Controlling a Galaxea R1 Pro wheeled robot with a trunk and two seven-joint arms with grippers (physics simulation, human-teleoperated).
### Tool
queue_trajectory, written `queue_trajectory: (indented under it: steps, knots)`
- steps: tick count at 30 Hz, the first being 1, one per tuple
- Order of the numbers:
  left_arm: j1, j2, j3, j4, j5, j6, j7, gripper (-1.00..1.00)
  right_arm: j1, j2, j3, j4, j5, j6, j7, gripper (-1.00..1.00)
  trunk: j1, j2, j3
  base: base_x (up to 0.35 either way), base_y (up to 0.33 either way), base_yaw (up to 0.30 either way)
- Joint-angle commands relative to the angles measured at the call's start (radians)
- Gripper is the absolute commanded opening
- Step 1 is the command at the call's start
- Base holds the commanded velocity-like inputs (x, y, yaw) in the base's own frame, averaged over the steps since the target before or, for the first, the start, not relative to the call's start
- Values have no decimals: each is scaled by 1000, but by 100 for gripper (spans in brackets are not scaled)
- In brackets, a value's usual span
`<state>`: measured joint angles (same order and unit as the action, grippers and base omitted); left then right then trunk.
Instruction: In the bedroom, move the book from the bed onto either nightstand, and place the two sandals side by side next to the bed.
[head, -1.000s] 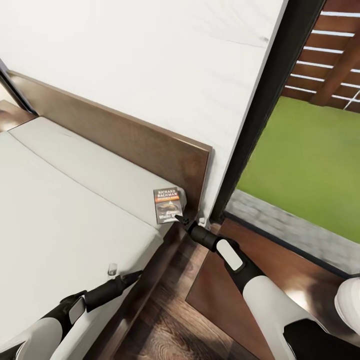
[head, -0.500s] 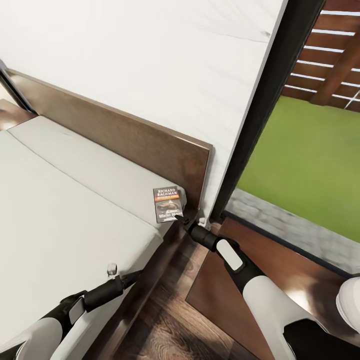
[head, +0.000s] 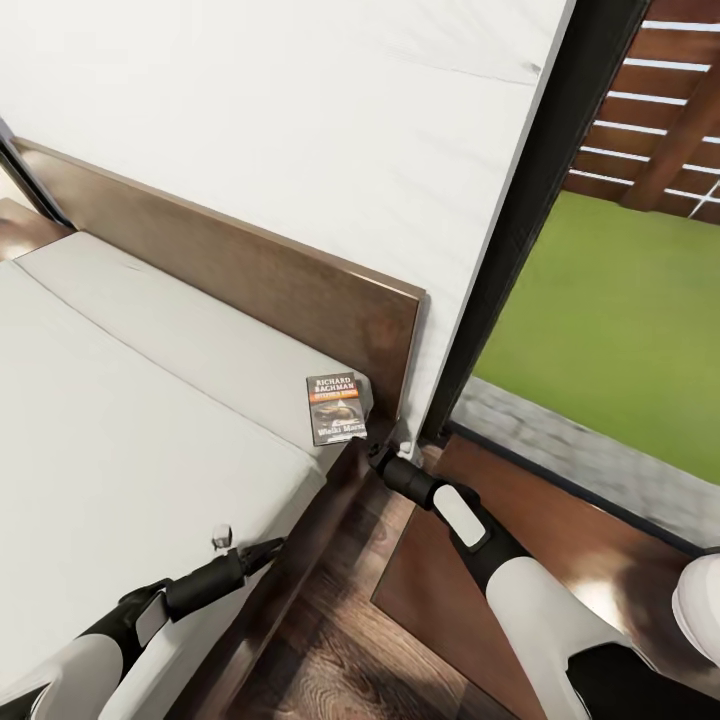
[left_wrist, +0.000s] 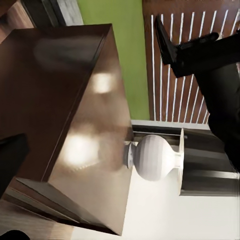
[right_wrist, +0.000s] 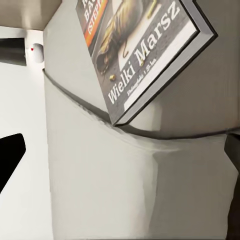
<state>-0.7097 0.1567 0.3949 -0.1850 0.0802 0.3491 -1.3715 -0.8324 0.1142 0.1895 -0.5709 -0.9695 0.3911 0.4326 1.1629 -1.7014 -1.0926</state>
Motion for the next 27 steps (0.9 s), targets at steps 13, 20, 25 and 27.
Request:
queue_trajectory:
  steps: [13,20,25,27]
  knots:
    - [0,-5,-30,-59,69,46,6,100,-1,0,1,17,6,3,1,100,0,0,-1,0,0,0]
    - [-1,-6,-21,-96,110,55,9,100,-1,-1,1,19,6,3,2,100,0,0,-1,0,0,0]
    - [-1,-5,-11,-117,122,60,12,100,-1,-1,1,19,6,3,2,100,-4,7,3,0,0,0]
    - [-1,-6,-3,-118,122,57,13,100,-1,-1,1,19,6,3,2,100,-12,21,9,0,0,0]
